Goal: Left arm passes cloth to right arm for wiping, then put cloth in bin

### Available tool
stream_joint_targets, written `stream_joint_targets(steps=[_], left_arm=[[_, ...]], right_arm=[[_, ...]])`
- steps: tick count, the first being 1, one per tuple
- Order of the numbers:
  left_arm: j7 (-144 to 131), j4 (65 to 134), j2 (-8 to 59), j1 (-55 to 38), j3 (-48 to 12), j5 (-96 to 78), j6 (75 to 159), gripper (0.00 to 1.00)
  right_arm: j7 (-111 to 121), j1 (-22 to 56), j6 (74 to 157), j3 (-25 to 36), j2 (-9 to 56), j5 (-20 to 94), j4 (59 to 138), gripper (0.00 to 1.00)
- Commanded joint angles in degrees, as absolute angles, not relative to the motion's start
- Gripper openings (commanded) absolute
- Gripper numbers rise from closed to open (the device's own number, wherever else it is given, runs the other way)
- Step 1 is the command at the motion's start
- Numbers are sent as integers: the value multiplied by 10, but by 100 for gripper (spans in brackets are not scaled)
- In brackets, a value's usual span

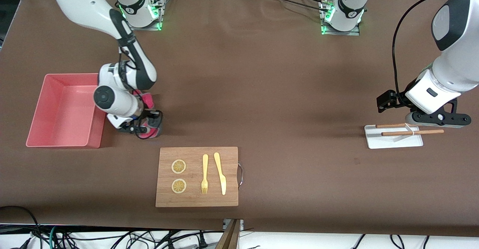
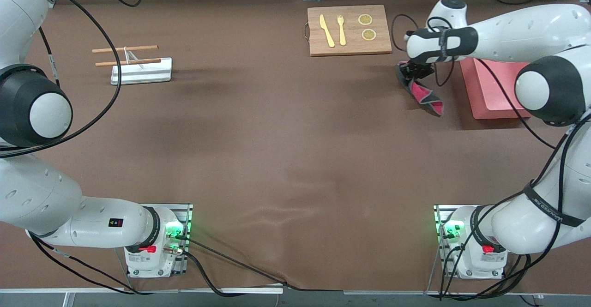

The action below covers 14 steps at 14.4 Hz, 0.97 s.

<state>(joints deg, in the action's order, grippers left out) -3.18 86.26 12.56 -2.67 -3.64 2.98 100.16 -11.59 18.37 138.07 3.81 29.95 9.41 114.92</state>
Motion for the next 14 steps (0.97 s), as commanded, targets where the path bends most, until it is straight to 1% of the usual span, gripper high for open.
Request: stream_joint_targets(steps=[1, 4, 8, 9, 11, 14], left_arm=[[-38, 847, 109, -25, -40, 38, 995, 100], [-33, 849, 103, -9, -43, 37, 973, 100], [-33, 859, 96, -11, -34, 1, 973, 100], [-32, 868, 86, -20, -24, 1, 973, 100], [-31, 888, 69, -72, 31, 2, 971, 100], [-11, 901, 56, -77, 33, 7, 971, 100]], right_arm=[[-204, 233, 1383, 40, 331, 107, 1107, 0], [-297, 289, 1384, 39, 348, 109, 1078, 0], [-407, 358, 1383, 38, 383, 153, 1010, 0], [-422, 373, 1383, 38, 388, 157, 998, 0], [-444, 398, 1385, 36, 395, 157, 984, 0], [-465, 419, 1385, 27, 399, 156, 969, 0]])
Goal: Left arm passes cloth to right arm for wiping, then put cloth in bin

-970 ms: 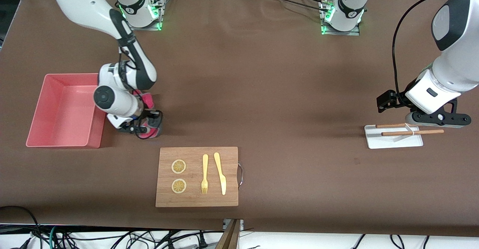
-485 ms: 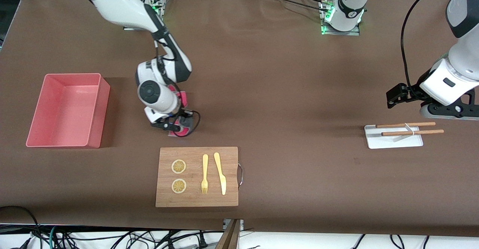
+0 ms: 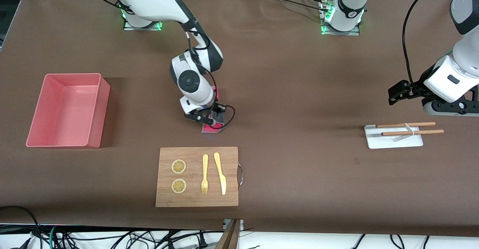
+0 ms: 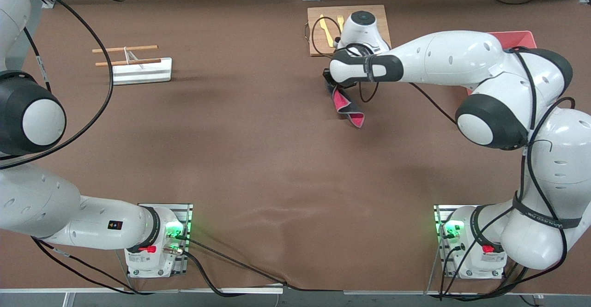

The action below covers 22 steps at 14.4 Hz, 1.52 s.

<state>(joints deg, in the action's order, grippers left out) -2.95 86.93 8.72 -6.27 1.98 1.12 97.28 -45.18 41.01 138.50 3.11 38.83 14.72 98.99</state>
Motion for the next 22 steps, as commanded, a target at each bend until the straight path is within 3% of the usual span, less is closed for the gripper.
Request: stream_joint_targets(steps=[1, 5, 15, 22], left_arm=[[2, 914, 48, -77, 34, 10, 973, 100], [11, 984, -1, -72, 33, 17, 976, 100], [26, 980, 14, -68, 36, 13, 991, 100], [26, 971, 17, -67, 35, 11, 989, 100]], right_arm=[[-460, 415, 1385, 20, 398, 155, 969, 0], [-429, 401, 1376, 21, 389, 151, 991, 0], [-100, 217, 1323, 24, 279, 152, 1144, 0], [151, 117, 1325, 71, 255, 147, 1192, 0]])
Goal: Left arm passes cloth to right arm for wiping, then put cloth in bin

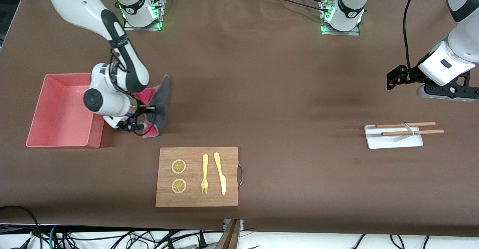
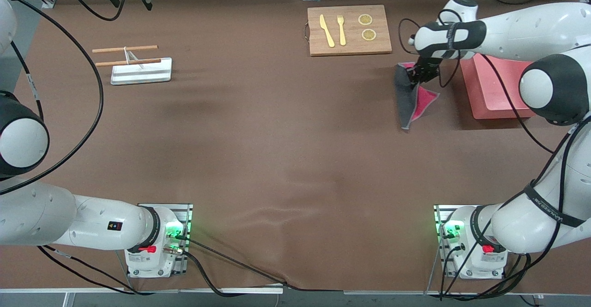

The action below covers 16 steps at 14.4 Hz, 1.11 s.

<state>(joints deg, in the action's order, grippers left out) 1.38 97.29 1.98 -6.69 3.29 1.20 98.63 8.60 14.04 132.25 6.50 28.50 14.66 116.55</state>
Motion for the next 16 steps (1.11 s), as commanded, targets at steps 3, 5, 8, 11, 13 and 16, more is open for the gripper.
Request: stream_joint_targets(steps=[3, 5, 8, 11, 13, 16], left_arm=[[25, 969, 18, -67, 35, 11, 990, 100], [26, 969, 17, -67, 35, 11, 989, 100], [25, 969, 18, -66, 35, 10, 988, 100], [22, 969, 18, -57, 35, 4, 986, 100], [24, 969, 18, -42, 35, -19, 985, 100], [26, 968, 23, -37, 35, -26, 985, 100]], right_arm=[[218, 92, 1322, 95, 243, 123, 1192, 0], [219, 91, 1322, 104, 235, 88, 1188, 0], [206, 95, 1323, 101, 239, 75, 1184, 0], [139, 138, 1328, 99, 275, 83, 1160, 0], [72, 172, 1328, 98, 291, 84, 1147, 0], [-39, 228, 1329, 87, 319, 86, 1110, 0]])
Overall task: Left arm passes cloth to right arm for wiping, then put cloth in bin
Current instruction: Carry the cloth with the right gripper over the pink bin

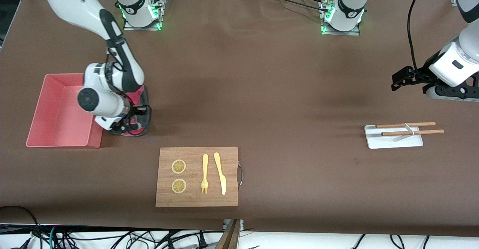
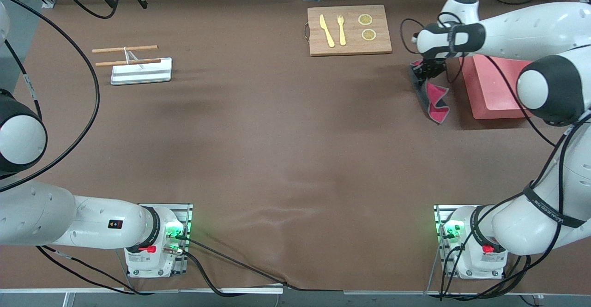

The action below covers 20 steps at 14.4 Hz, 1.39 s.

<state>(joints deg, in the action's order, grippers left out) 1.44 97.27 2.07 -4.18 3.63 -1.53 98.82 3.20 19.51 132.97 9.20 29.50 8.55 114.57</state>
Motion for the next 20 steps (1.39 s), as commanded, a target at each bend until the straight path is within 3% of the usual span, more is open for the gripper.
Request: stream_joint_targets(steps=[1, 6, 10, 15, 20], left_arm=[[26, 968, 23, -38, 34, -23, 985, 100], [26, 968, 23, -38, 34, -21, 985, 100], [26, 968, 23, -38, 34, -22, 985, 100], [26, 968, 23, -38, 34, -22, 985, 100], [26, 968, 23, -37, 34, -22, 985, 100]], right_arm=[[-89, 249, 1329, 82, 327, 86, 1097, 0], [-277, 358, 1323, 81, 390, 149, 992, 0], [-340, 392, 1316, 81, 393, 182, 978, 0], [-367, 377, 1210, 84, 376, 175, 928, 0], [-261, 295, 1113, 83, 290, 149, 950, 0]])
